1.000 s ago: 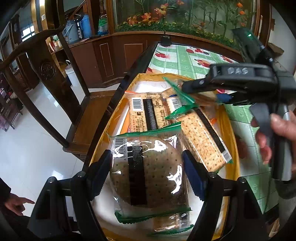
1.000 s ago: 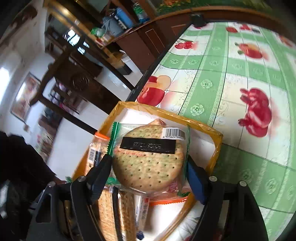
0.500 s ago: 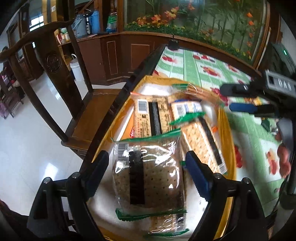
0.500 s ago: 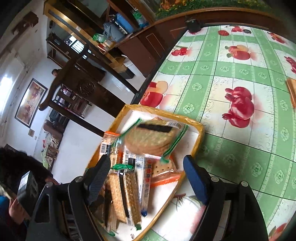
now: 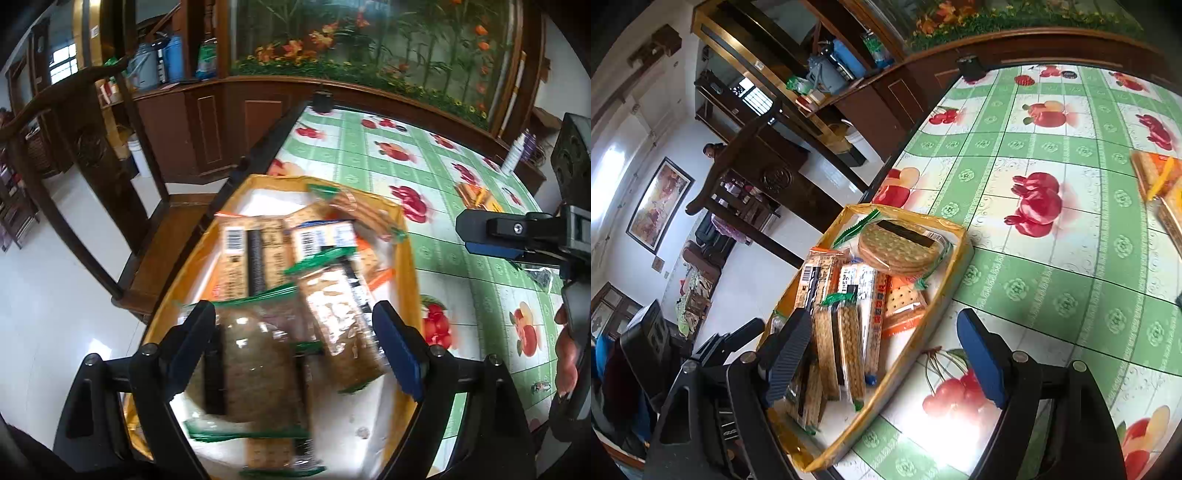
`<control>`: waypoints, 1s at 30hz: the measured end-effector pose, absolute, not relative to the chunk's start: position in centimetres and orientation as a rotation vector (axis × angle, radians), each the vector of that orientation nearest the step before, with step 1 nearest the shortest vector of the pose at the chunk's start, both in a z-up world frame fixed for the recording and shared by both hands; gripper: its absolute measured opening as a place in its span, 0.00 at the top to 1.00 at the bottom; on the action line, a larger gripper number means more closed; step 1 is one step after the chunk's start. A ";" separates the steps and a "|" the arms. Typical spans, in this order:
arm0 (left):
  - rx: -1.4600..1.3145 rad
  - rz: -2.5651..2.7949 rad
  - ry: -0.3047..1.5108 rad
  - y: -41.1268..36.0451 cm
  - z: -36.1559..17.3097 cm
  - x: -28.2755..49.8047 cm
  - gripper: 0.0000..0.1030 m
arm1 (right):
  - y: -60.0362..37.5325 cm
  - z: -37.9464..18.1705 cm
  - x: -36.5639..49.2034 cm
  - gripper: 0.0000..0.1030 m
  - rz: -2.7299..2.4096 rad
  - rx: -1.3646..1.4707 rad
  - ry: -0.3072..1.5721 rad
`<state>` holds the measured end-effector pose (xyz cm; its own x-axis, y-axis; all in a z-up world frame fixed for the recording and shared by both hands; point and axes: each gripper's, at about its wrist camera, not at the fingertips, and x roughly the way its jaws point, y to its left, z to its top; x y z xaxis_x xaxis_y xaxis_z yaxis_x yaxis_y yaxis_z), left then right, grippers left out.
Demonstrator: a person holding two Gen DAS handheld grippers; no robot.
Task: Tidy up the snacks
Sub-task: 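Open both grippers to drop the round packs into the box, then move both grippers toward the yellow-labelled and orange packs on the table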
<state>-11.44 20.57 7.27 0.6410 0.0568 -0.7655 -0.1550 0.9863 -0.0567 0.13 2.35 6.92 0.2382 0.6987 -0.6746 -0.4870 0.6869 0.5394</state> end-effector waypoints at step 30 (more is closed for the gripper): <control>-0.073 -0.020 0.894 11.5 6.5 -7.1 0.15 | -5.9 6.1 0.3 0.21 0.704 0.290 0.992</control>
